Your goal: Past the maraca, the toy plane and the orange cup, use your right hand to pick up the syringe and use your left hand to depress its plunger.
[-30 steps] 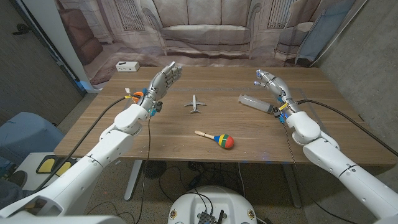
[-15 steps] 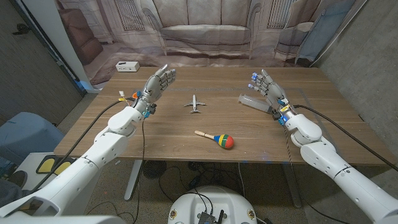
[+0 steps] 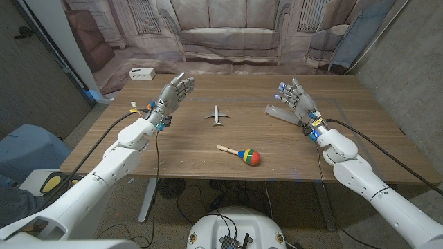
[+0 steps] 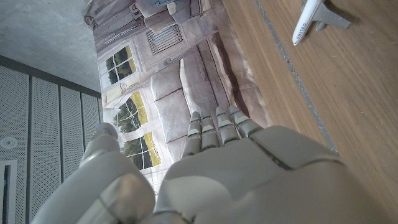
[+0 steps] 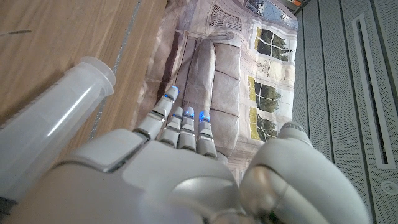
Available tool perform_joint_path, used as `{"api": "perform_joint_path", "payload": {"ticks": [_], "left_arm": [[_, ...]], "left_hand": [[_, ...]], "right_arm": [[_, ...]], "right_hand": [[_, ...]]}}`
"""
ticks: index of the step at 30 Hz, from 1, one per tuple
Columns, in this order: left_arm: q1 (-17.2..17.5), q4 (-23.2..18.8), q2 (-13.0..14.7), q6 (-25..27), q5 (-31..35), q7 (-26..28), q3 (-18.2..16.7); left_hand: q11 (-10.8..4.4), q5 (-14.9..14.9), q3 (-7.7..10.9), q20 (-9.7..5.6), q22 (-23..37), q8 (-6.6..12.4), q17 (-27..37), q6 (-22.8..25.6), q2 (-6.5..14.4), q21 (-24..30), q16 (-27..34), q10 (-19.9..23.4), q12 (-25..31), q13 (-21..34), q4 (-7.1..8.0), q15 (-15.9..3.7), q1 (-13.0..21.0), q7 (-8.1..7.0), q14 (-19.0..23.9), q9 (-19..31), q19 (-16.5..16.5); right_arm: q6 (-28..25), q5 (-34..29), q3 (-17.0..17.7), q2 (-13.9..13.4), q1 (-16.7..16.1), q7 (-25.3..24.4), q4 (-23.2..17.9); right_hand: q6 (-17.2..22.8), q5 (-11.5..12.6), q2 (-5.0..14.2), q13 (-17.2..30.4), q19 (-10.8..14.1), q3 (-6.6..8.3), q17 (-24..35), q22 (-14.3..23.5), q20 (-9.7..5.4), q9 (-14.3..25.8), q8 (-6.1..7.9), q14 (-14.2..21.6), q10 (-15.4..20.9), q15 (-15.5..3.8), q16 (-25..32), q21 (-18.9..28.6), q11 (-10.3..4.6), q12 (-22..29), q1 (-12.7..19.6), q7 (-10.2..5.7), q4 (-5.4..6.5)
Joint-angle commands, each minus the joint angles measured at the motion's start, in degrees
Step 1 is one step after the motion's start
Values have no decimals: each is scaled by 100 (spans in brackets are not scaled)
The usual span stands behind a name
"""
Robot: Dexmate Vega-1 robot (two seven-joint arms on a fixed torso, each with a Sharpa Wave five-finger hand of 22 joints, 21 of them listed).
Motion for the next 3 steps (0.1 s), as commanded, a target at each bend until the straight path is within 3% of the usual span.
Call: {"api": "perform_joint_path", "payload": {"ticks": [1, 3], "left_arm": [[93, -42, 79, 19, -38, 15, -58], [116, -44, 95, -26, -17, 23, -79]], "left_hand": [[11, -15, -36, 11, 22, 9, 30, -18, 17, -26, 7, -34, -8, 20, 5, -2, -16, -2, -12, 20, -24], [2, -15, -37, 12, 21, 10, 30, -21, 17, -25, 9, -35, -6, 20, 5, -1, -17, -1, -13, 20, -26]], "right_arm": [[-76, -69, -161, 155, 234, 100, 231], [-100, -98, -186, 159, 273, 96, 234]], "right_hand": [[20, -4, -2, 3, -38, -44, 6, 26, -3, 18, 23, -20, 10, 6, 31, -25, 13, 27, -34, 43, 15], [24, -2, 0, 3, -36, -44, 3, 26, -2, 18, 26, -13, 13, 10, 36, -29, 15, 30, -34, 43, 14]]}}
